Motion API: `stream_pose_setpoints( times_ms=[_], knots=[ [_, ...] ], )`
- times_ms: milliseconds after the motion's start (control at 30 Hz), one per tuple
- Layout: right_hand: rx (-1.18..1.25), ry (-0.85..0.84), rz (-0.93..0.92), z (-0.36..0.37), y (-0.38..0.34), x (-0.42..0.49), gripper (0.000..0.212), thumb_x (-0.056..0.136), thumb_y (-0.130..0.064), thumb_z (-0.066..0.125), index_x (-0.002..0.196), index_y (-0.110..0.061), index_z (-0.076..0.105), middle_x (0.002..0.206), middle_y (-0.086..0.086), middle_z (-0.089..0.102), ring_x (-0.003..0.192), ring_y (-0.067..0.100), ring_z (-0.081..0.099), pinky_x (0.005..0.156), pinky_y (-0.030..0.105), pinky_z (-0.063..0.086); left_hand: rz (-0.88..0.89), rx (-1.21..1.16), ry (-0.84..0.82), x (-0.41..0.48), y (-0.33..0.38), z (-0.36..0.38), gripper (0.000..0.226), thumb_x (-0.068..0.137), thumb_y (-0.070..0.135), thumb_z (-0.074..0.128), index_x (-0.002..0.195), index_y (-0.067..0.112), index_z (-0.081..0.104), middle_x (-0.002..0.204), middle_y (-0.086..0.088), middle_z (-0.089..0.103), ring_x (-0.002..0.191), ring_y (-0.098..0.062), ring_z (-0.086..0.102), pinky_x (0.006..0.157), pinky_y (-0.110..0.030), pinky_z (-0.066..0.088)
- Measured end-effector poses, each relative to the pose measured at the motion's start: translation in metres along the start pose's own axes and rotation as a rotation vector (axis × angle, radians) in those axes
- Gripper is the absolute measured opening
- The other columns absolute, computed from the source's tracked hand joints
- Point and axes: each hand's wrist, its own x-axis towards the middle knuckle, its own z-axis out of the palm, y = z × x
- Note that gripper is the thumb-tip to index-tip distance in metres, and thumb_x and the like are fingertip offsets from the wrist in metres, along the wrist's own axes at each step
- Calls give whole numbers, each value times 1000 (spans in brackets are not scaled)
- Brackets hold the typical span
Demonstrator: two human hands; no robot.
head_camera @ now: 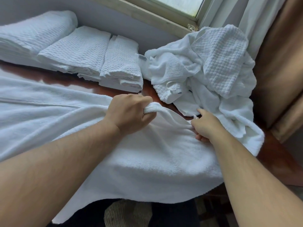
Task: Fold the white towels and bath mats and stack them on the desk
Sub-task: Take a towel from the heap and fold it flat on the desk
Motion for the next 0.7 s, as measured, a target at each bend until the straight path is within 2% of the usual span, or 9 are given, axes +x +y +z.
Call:
stream_pose_setpoints(
  times_ms=[67,167,300,400,467,500,567,633,700],
  knots=[
    [-251,13,-35,-4,-6,4,15,84,-17,48,93,-17,60,75,13,67,54,27,64,54,30,47,12,15,-12,0,0,0,37,86,46,41,63,17,44,59,-3,53,54,-36,51,51,-30,27],
    [-552,159,28,-14,-16,13,19,87,-29,58,88,-11,55,86,6,60,80,29,58,63,31,42,23,36,-18,0,0,1,39,85,46,41,62,16,46,58,-3,52,53,-34,49,52,-30,24],
    [-633,43,56,-20,-25,26,22,90,-32,58,83,-12,55,90,7,62,84,28,59,70,31,49,16,31,-26,0,-1,0,38,85,46,40,63,16,45,58,-2,50,53,-34,48,52,-30,25],
    [-613,-32,21,-24,-25,27,47,90,-58,58,91,-11,54,88,1,60,86,24,61,65,28,43,19,20,-32,1,0,-2,35,84,45,41,63,17,42,58,4,41,53,-32,44,52,-30,25],
    [-607,-60,18,-24,-25,26,46,96,-53,54,97,-7,57,91,3,61,92,26,63,68,29,43,18,20,-36,0,1,-3,33,84,43,41,63,18,40,59,7,37,52,-30,42,52,-29,23],
    [-605,-70,21,-25,-24,27,39,99,-41,51,96,-4,61,87,5,62,86,25,63,66,28,43,15,21,-43,0,1,-3,33,84,43,41,63,17,41,59,7,37,52,-30,41,52,-29,23],
    [-543,-69,64,-26,-25,30,32,100,-21,46,79,-4,62,67,7,60,59,21,57,49,22,39,12,28,-43,0,1,-1,35,84,43,41,63,16,44,59,7,37,52,-30,41,52,-29,23],
    [-255,-82,186,-28,-25,34,33,99,-14,42,69,-8,55,45,4,53,35,15,44,40,15,30,12,28,-35,0,0,0,36,84,43,42,63,14,46,58,7,37,51,-28,40,52,-29,22],
    [101,-61,281,-30,-21,34,31,101,-14,38,73,-9,53,41,3,54,27,11,46,35,12,32,11,36,-35,1,-1,1,37,84,44,41,64,13,48,58,5,41,51,-29,42,53,-29,23]
  ],
)
